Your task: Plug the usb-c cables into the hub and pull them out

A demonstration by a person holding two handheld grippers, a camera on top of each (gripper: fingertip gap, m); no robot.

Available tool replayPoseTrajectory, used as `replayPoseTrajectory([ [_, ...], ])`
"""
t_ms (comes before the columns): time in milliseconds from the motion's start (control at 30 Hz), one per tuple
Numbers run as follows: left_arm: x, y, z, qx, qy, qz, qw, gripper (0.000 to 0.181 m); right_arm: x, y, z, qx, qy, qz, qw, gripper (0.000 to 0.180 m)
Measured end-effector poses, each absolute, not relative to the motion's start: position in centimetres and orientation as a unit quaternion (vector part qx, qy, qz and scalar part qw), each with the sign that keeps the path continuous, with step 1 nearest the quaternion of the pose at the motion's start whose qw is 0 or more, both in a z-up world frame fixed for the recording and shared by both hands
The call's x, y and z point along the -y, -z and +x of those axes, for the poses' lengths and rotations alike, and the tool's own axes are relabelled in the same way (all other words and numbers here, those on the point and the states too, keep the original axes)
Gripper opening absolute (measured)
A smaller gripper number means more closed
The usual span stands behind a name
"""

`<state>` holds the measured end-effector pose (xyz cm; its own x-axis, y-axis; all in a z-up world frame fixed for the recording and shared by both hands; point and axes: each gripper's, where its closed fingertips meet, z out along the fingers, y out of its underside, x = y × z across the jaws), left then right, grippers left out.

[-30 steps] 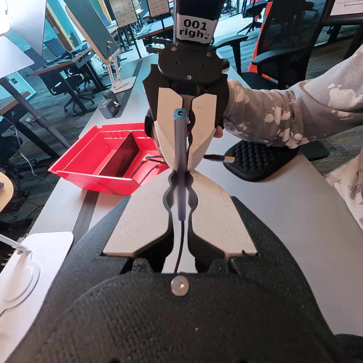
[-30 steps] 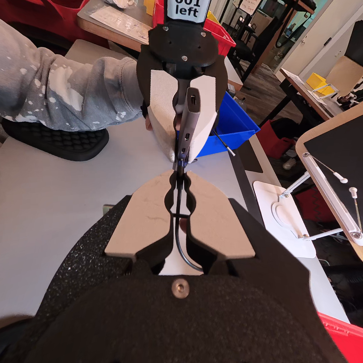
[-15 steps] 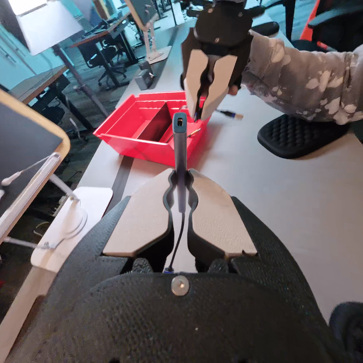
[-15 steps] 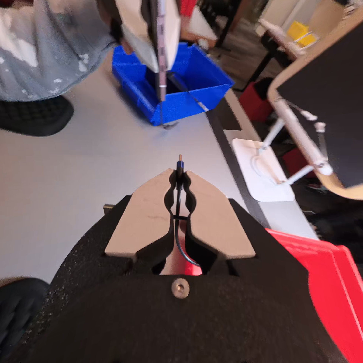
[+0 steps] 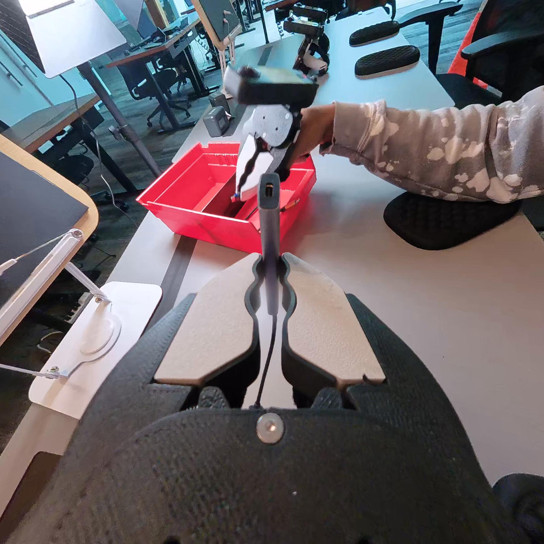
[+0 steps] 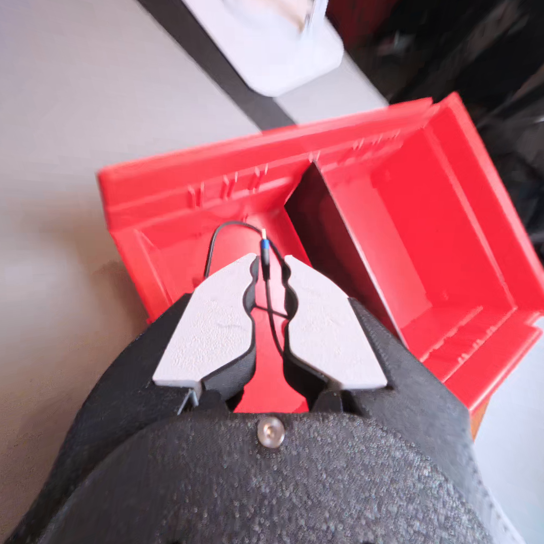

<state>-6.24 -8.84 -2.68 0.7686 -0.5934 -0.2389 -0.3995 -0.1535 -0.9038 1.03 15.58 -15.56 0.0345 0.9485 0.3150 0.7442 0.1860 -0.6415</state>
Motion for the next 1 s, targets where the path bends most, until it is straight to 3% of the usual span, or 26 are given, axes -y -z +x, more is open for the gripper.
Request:
replayPoseTrajectory([
  [133, 8.5, 3.4, -6.0, -0.327, 0.097, -0.760, 0.553, 0.010, -16.1, 15.7, 2.3, 0.685, -0.096, -0.635, 0.344, 0.023],
  [300, 8.2, 4.2, -5.3, -0.335, 0.104, -0.765, 0.540, 0.010, -10.5, 8.1, 0.4, 0.681, -0.268, -0.545, 0.410, 0.022],
  [500, 8.0, 4.9, -2.8, -0.368, 0.098, -0.765, 0.519, 0.010, 1.8, 1.0, 0.2, 0.734, -0.395, -0.359, 0.421, 0.020],
  [700, 8.1, 6.4, 0.4, -0.417, 0.065, -0.770, 0.478, 0.010, 9.9, 1.5, 0.1, 0.791, -0.390, -0.273, 0.384, 0.025],
  [733, 8.1, 6.7, 0.9, -0.425, 0.060, -0.771, 0.470, 0.010, 10.5, 2.2, -0.1, 0.803, -0.376, -0.268, 0.378, 0.024],
  [767, 8.1, 6.9, 1.3, -0.432, 0.057, -0.772, 0.463, 0.010, 10.7, 2.9, -0.2, 0.812, -0.361, -0.264, 0.375, 0.011],
  [867, 8.1, 7.2, 1.4, -0.433, 0.054, -0.773, 0.460, 0.010, 10.8, 3.1, 0.0, 0.821, -0.349, -0.255, 0.373, 0.009],
  [1000, 8.8, 4.3, 0.1, -0.396, 0.095, -0.757, 0.511, 0.027, 8.9, 1.3, 0.8, 0.808, -0.334, -0.254, 0.415, 0.009],
])
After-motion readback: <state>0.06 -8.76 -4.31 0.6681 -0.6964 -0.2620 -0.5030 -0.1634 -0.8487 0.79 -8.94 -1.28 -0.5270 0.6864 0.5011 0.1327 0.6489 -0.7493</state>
